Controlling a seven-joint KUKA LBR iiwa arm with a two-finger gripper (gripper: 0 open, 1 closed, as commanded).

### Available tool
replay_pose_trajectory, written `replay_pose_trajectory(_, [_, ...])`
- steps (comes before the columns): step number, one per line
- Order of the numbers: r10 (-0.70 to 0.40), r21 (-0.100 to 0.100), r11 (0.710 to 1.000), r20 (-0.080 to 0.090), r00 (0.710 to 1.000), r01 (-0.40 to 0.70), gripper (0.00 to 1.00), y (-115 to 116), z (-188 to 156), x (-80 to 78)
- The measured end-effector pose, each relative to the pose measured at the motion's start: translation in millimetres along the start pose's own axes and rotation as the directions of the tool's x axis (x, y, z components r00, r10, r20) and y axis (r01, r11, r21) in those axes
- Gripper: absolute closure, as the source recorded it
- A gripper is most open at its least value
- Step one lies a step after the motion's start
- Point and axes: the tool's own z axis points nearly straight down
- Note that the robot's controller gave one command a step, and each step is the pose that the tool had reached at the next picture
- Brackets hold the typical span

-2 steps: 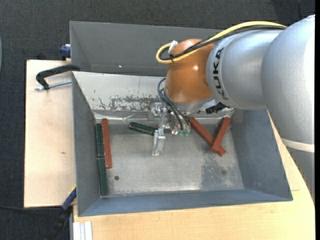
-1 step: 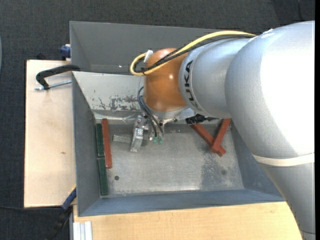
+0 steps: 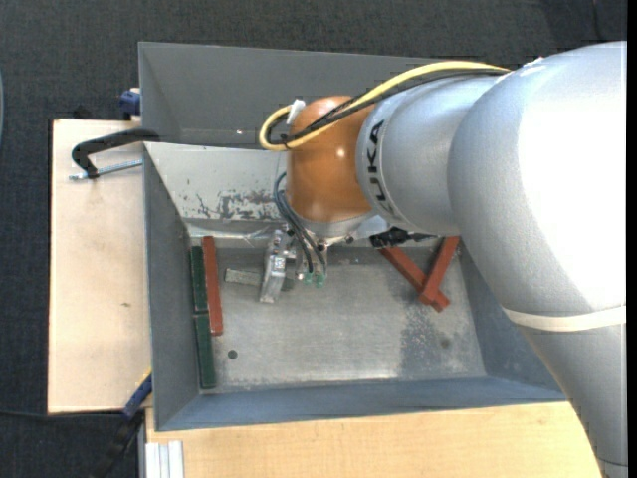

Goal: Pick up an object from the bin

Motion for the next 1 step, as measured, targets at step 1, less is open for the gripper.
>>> replay_pose_trajectory(1, [-0.003, 0.003, 1.000, -0.007, 1.000, 0.003, 1.00, -24.1, -49.8, -2.6])
